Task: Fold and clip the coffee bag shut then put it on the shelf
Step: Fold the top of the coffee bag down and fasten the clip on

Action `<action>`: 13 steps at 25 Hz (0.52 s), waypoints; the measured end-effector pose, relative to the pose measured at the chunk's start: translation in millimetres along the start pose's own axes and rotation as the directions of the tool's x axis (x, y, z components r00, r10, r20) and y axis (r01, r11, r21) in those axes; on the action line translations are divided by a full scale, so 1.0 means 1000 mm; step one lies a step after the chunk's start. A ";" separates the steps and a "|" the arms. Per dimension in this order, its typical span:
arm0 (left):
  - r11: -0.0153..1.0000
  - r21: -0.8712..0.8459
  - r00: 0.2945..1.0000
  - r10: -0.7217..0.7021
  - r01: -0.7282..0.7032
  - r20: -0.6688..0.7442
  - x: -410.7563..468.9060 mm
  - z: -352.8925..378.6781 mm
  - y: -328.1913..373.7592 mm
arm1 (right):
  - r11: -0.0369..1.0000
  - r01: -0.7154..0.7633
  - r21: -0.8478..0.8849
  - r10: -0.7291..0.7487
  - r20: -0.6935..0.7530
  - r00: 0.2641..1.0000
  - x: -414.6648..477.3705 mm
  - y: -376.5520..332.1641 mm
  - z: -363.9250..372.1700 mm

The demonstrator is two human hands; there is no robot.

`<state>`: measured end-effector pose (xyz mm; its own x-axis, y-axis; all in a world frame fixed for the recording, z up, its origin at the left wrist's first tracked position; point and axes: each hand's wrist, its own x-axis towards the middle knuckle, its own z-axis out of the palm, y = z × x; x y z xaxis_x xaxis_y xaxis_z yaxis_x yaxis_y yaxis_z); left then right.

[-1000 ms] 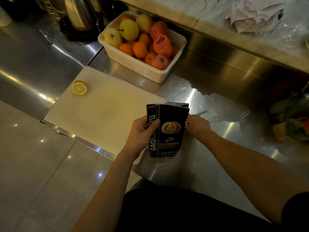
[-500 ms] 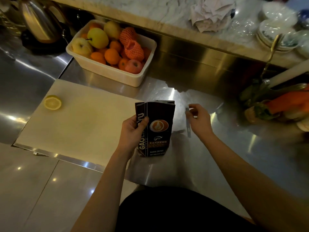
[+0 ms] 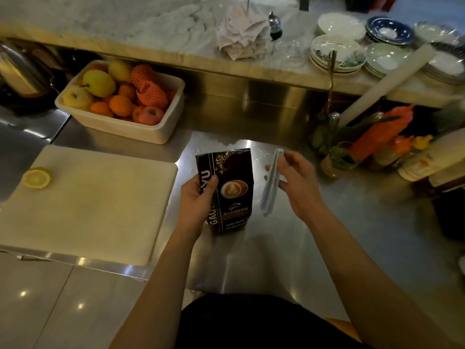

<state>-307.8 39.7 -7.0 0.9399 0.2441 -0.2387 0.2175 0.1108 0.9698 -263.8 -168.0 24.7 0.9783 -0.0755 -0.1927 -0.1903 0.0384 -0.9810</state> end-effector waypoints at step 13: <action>0.995 0.093 0.998 0.050 -0.046 -0.046 -0.032 0.069 0.018 | 1.000 0.013 0.003 -0.013 0.105 0.994 -0.011 -0.015 -0.026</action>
<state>-315.4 -32.3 21.9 0.9365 0.2936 -0.1918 0.1978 0.0096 0.9802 -273.6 -194.0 40.7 0.9839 0.0293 -0.1763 -0.1774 0.0409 -0.9833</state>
